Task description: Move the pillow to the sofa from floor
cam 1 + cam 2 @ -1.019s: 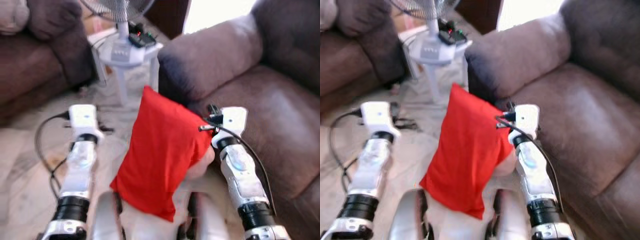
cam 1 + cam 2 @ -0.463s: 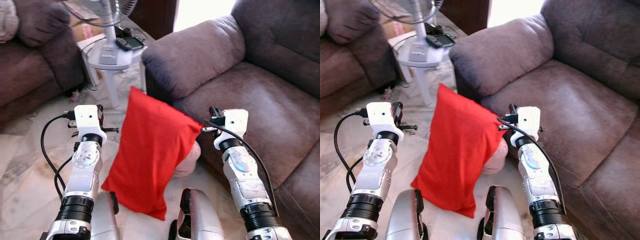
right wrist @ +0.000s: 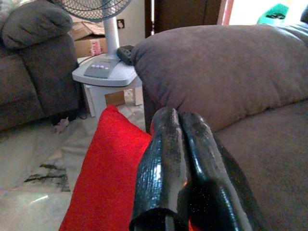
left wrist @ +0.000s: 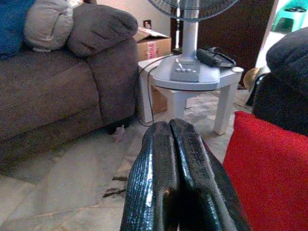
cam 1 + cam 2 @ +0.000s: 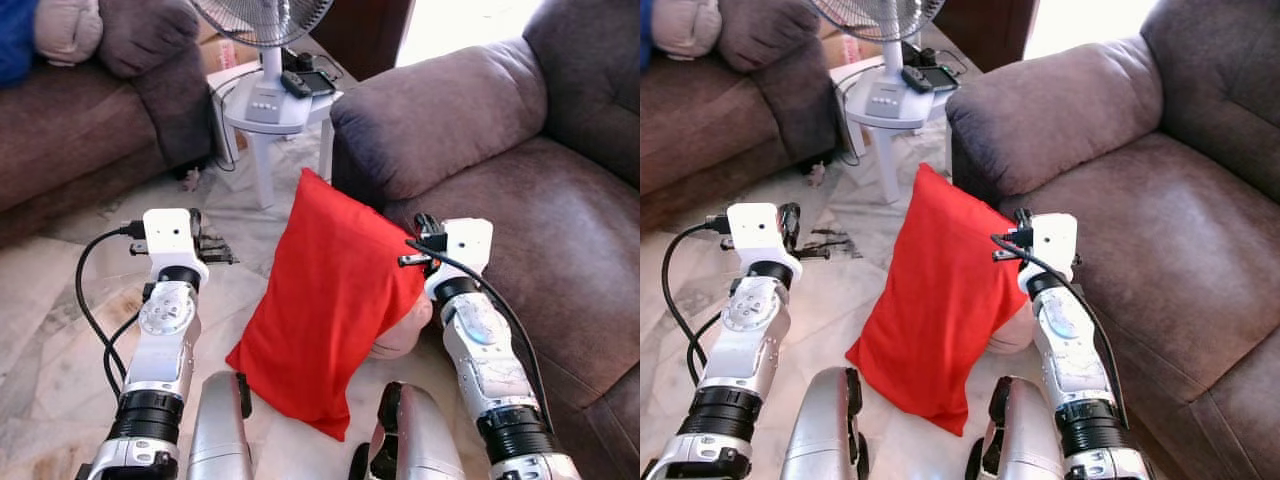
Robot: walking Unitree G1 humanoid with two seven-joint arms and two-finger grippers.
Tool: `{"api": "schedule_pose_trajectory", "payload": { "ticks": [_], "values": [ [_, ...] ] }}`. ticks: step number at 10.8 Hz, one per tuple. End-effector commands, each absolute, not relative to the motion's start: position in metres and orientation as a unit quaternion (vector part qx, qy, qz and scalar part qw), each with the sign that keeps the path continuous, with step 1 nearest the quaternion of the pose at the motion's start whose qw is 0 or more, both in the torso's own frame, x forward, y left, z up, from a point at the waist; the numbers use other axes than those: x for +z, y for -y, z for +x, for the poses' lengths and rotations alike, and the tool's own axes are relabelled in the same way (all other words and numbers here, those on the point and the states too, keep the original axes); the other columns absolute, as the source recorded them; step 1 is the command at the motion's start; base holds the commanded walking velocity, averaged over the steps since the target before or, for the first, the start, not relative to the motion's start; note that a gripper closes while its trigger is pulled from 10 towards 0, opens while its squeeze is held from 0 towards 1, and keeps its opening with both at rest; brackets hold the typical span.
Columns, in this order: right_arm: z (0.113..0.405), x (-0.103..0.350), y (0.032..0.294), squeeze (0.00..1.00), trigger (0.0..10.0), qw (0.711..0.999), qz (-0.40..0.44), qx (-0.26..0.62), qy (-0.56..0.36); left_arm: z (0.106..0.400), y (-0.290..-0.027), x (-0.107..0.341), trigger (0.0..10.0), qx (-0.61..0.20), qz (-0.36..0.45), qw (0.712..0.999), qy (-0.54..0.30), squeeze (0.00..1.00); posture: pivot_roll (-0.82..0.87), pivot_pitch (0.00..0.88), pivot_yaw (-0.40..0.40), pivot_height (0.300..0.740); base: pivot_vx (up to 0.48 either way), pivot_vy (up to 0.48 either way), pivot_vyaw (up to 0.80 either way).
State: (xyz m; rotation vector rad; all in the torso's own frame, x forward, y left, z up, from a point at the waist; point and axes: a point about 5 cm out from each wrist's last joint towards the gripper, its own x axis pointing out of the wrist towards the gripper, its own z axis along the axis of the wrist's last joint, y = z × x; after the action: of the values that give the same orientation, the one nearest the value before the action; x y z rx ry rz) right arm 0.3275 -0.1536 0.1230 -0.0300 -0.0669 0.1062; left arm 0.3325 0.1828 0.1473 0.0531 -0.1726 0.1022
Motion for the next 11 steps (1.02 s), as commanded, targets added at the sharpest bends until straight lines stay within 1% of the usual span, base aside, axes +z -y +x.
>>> {"api": "schedule_pose_trajectory", "payload": {
  "ticks": [1,4,7,11],
  "values": [
    [0.3267,0.1206,0.1566,0.00,10.0,0.998,-0.015,0.048,0.027,0.3320,-0.1814,0.1429,10.0,0.048,0.029,0.996,0.076,0.00,0.06,0.161,-0.056,0.577,0.000,0.000,0.00],
    [0.3268,0.1200,0.1566,0.00,10.0,0.998,-0.016,0.048,0.025,0.3324,-0.1822,0.1428,10.0,0.050,0.038,0.995,0.071,0.00,0.06,0.163,-0.056,0.577,0.000,0.000,0.00],
    [0.3271,0.1194,0.1575,0.00,10.0,0.999,0.000,0.039,0.026,0.3326,-0.1829,0.1426,10.0,0.051,0.039,0.995,0.071,0.00,0.06,0.163,-0.057,0.577,0.245,0.000,0.00],
    [0.3268,0.1198,0.1572,0.00,10.0,0.999,-0.006,0.042,0.028,0.3325,-0.1835,0.1427,10.0,0.051,0.038,0.995,0.071,0.00,0.06,0.164,-0.057,0.577,0.260,0.000,0.00]
  ]
}}
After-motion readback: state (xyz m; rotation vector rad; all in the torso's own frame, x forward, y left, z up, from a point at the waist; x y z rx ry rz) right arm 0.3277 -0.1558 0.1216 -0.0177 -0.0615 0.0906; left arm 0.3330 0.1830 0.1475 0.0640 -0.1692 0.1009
